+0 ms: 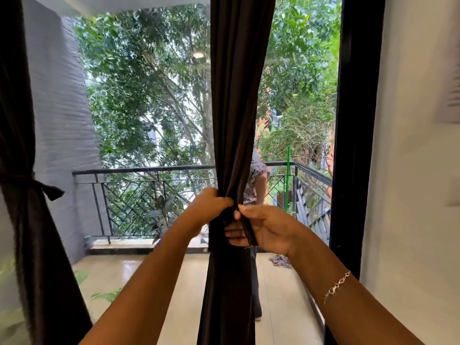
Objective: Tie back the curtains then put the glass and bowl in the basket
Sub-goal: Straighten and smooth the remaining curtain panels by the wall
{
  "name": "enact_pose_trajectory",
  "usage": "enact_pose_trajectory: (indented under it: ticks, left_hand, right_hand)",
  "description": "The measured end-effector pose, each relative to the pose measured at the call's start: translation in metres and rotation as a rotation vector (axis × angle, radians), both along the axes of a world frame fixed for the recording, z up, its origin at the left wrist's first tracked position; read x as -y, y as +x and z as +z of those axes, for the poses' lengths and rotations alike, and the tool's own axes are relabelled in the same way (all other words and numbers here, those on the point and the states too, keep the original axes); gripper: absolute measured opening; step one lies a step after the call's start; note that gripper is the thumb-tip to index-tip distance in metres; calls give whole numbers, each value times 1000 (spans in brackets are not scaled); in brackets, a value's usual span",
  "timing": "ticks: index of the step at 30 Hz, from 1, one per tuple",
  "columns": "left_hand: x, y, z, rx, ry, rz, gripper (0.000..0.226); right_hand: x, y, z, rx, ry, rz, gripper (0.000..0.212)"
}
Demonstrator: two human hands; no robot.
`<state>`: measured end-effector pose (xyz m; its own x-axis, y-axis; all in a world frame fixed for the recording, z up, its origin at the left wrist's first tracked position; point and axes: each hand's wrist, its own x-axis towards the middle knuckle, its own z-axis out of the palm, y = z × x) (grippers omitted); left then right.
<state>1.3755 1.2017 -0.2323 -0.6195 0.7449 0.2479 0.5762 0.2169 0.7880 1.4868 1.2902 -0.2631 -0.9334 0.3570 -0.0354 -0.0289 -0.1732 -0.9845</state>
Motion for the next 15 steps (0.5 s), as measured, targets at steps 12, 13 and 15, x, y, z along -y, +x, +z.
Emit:
enact_pose_trajectory:
  ticks: [12,13,15]
  left_hand:
    - [10,9,-13,98,15,-233,65]
    - [9,8,-15,19,36,-162,68]
    - [7,11,-16,-257,115,68,64]
  right_hand:
    - [10,-4,2,-38,-95,-82,21]
    - [12,-4,1,-47,-75,-124,23]
    - [17,-6,-2,-79,31,-217,27]
